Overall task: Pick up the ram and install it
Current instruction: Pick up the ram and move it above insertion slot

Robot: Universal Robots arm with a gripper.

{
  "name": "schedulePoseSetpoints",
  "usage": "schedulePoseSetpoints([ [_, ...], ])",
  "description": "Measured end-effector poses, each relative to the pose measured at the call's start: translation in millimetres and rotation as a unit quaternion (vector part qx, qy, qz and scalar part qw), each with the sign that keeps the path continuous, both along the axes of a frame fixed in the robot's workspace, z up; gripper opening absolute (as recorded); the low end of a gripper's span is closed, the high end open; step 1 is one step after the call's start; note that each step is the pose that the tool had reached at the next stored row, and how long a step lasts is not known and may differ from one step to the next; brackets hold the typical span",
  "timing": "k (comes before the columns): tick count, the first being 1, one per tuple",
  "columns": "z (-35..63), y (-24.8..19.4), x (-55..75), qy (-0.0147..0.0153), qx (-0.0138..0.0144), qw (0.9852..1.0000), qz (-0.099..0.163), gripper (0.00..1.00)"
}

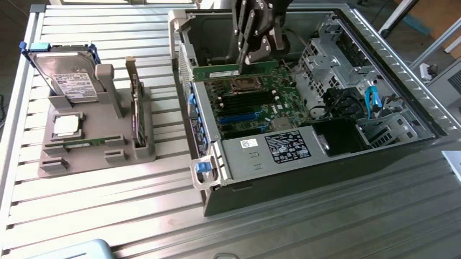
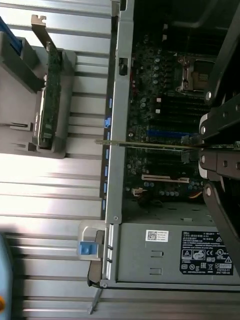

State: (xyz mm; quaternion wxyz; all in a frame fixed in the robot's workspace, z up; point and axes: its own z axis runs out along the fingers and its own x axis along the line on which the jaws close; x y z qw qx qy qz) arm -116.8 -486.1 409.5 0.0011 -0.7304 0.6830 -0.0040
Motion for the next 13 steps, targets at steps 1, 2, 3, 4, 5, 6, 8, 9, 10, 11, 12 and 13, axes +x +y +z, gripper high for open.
schedulePoseSetpoints([
  [1, 0.0, 0.0, 6.8, 0.0000, -0.0001, 1.0000, 0.000, 0.14],
  [2, -0.1, 0.0, 10.9, 0.0000, 0.0000, 1.0000, 0.000, 0.14],
  [3, -0.1, 0.0, 15.3, 0.0000, -0.0001, 1.0000, 0.000, 0.14],
  [4, -0.2, 0.0, 19.3, 0.0000, 0.0000, 1.0000, 0.000, 0.14],
  [5, -0.3, 0.0, 23.5, 0.0000, 0.0000, 1.0000, 0.000, 0.14],
  [6, -0.4, 0.0, 31.9, 0.0000, -0.0001, 1.0000, 0.000, 0.14],
  [8, -0.6, 0.0, 46.7, 0.0000, -0.0001, 1.0000, 0.000, 0.14],
  [9, -0.7, 0.0, 54.0, 0.0000, -0.0001, 1.0000, 0.000, 0.14],
  [10, -0.8, 0.0, 60.4, 0.0000, 0.0000, 1.0000, 0.000, 0.14],
  [11, -0.9, 0.0, 65.0, 0.0000, 0.0000, 1.0000, 0.000, 0.14],
  [12, -1.0, 0.0, 71.1, 0.0000, -0.0001, 1.0000, 0.000, 0.14],
  [13, -1.1, 0.0, 76.9, 0.0000, 0.0000, 1.0000, 0.000, 0.14],
])
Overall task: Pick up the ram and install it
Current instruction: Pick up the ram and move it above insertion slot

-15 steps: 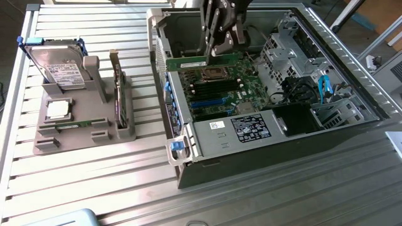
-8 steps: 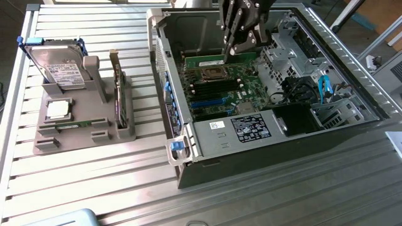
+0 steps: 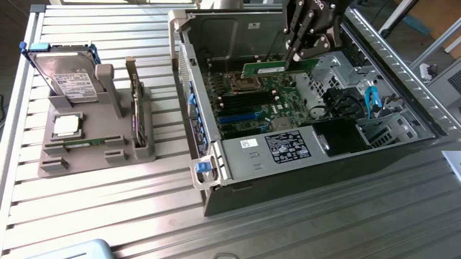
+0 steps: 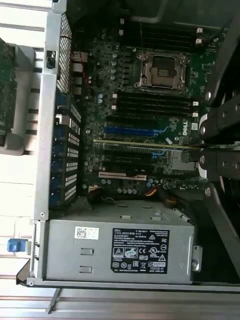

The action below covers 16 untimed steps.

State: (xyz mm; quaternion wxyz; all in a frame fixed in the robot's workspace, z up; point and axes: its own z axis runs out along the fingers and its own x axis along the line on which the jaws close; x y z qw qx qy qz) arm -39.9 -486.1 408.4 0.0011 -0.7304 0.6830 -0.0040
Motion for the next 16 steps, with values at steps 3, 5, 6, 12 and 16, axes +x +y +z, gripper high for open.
schedulePoseSetpoints([
  [3, -0.2, 0.0, 16.6, 0.0000, 0.0000, 1.0000, 0.000, 0.14],
  [5, -0.4, 0.0, 26.9, 0.0000, 0.0000, 1.0000, 0.000, 0.14],
  [6, -0.4, 0.0, 29.9, 0.0000, 0.0000, 1.0000, 0.000, 0.14],
  [12, -0.5, 0.0, 43.5, 0.0000, 0.0000, 1.0000, 0.000, 0.14],
  [16, -0.5, 0.0, 43.7, 0.0000, 0.0000, 1.0000, 0.000, 0.14],
])
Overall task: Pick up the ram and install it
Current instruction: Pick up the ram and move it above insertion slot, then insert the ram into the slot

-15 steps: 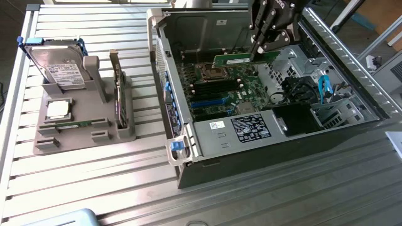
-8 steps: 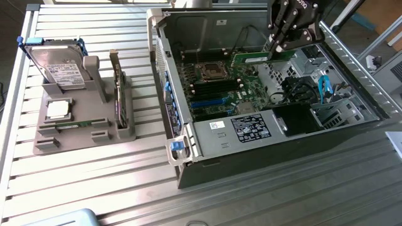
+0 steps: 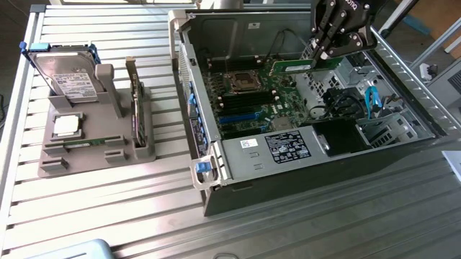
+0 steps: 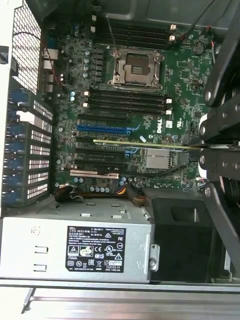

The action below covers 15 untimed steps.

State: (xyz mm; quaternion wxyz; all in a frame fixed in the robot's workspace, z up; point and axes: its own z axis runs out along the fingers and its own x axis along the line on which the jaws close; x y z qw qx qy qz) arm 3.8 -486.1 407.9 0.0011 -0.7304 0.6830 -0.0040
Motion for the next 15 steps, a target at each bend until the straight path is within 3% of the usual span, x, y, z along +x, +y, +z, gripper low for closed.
schedulePoseSetpoints([
  [15, -1.3, 0.8, -0.1, 0.0000, 0.0000, 1.0000, -0.006, 0.14],
])
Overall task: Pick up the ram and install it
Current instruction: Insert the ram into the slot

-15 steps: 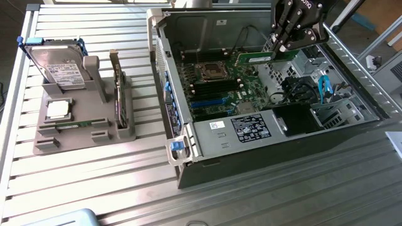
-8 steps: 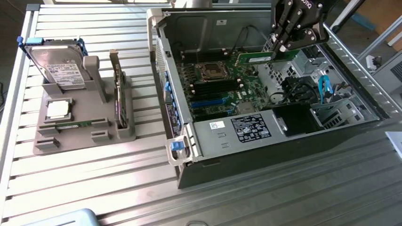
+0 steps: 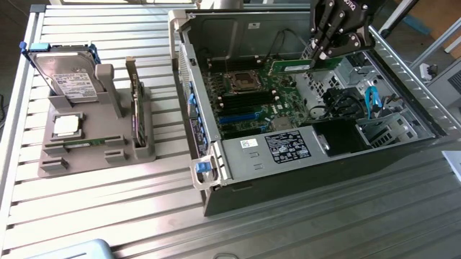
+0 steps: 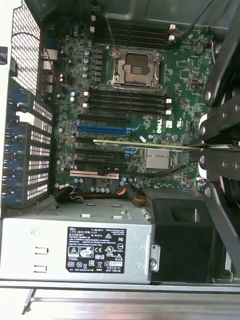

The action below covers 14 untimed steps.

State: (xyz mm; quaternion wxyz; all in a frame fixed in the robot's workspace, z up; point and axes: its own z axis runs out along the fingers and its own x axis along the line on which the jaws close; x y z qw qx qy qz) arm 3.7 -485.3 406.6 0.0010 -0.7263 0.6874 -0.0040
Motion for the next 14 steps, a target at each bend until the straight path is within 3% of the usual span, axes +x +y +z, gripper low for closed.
schedulePoseSetpoints([
  [3, -4.9, 7.2, 0.0, 0.0000, -0.0001, 0.9999, -0.010, 0.14],
  [14, -26.1, 20.2, 0.0, 0.0000, -0.0002, 0.9989, -0.047, 0.14],
])
